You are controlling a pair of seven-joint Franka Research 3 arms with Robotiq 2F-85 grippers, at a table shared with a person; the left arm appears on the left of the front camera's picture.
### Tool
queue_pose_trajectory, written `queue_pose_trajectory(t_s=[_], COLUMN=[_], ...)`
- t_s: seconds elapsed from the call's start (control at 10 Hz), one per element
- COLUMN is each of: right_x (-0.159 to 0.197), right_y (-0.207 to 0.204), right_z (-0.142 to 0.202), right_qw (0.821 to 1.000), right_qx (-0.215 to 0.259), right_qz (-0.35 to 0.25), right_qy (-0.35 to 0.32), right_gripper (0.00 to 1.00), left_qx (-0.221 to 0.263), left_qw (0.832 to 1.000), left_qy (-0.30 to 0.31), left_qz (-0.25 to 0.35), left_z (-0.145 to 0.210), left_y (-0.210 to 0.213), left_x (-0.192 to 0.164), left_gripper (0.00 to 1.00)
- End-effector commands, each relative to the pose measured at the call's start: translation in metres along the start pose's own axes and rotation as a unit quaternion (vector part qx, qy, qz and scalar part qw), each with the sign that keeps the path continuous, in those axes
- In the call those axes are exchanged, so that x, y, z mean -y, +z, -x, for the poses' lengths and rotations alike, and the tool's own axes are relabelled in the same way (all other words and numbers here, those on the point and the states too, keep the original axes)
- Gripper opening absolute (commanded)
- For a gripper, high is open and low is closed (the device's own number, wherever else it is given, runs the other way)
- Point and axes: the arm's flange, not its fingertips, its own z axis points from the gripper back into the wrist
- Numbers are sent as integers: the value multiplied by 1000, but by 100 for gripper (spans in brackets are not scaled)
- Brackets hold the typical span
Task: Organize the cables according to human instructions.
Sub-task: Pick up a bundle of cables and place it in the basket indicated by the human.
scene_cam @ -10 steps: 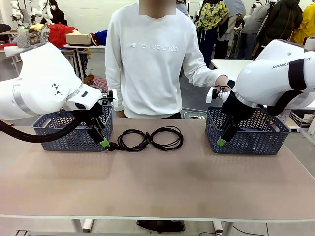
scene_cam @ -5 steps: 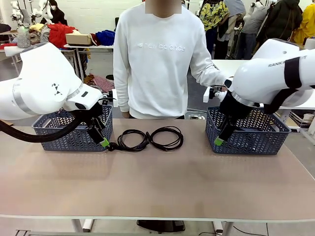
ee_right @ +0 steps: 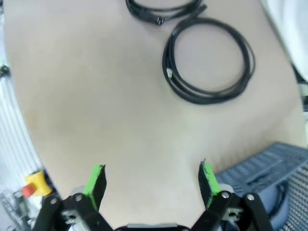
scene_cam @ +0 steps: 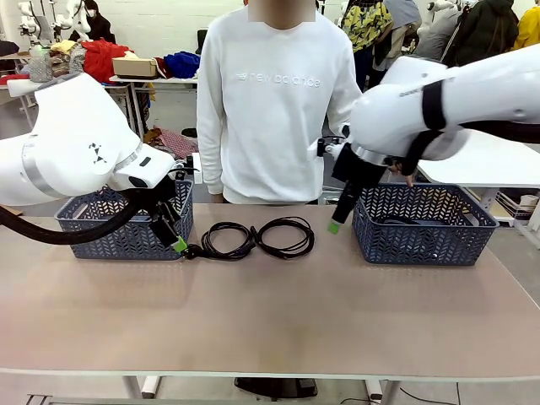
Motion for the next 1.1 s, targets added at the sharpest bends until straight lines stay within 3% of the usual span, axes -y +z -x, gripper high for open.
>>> queue_pose_trajectory(t_s=[0.0,0.4,1.0], right_x=[9,9,7], right_y=[-14,-48,-55], right_z=[-37,-84,-79], right_qw=[1000,998,999], right_qx=[-26,-51,-41], right_qz=[2,18,13], right_qy=[-12,-18,-9], right_gripper=[100,100,100], left_qx=[-1,-1,-1], left_qw=[1000,1000,1000], left_qy=[4,4,4], left_qz=[-3,-3,-3], left_z=[0,0,0], left_y=[1,1,1], left_x=[1,1,1], left_gripper=[100,100,100])
